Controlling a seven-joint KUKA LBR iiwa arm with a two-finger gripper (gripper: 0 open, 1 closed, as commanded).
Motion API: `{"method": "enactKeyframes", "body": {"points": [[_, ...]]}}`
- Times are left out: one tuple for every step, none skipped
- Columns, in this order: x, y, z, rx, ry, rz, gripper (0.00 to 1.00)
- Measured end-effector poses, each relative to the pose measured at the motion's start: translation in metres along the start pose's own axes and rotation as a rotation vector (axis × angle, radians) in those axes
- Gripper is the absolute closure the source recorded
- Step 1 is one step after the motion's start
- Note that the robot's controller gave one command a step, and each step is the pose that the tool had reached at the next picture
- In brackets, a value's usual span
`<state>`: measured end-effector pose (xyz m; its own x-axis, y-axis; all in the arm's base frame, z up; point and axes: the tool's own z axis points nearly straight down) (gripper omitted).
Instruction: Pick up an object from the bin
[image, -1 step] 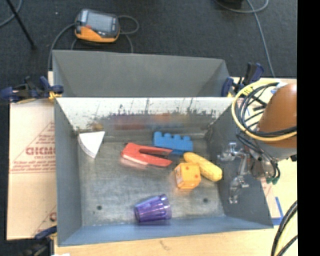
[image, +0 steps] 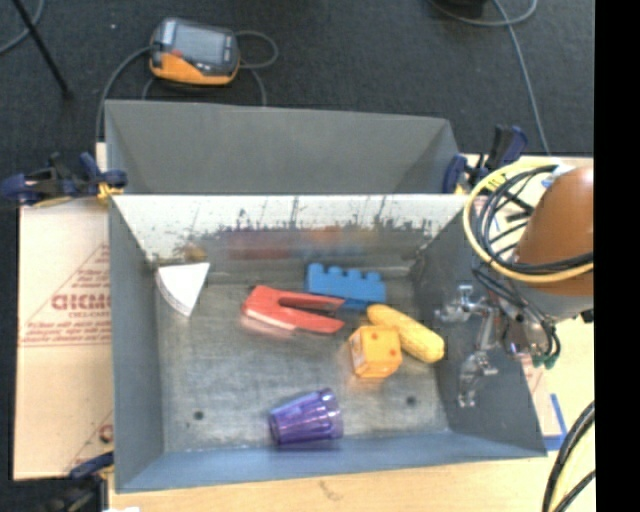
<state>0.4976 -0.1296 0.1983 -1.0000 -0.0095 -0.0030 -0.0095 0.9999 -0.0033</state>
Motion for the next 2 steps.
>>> {"method": "enactKeyframes", "body": {"points": [[-0.031,0.001,0.014,0.001,-0.003,-0.063,0.00],[-0.057,0.000,0.017,-0.004,-0.002,-0.024,0.00]]}}
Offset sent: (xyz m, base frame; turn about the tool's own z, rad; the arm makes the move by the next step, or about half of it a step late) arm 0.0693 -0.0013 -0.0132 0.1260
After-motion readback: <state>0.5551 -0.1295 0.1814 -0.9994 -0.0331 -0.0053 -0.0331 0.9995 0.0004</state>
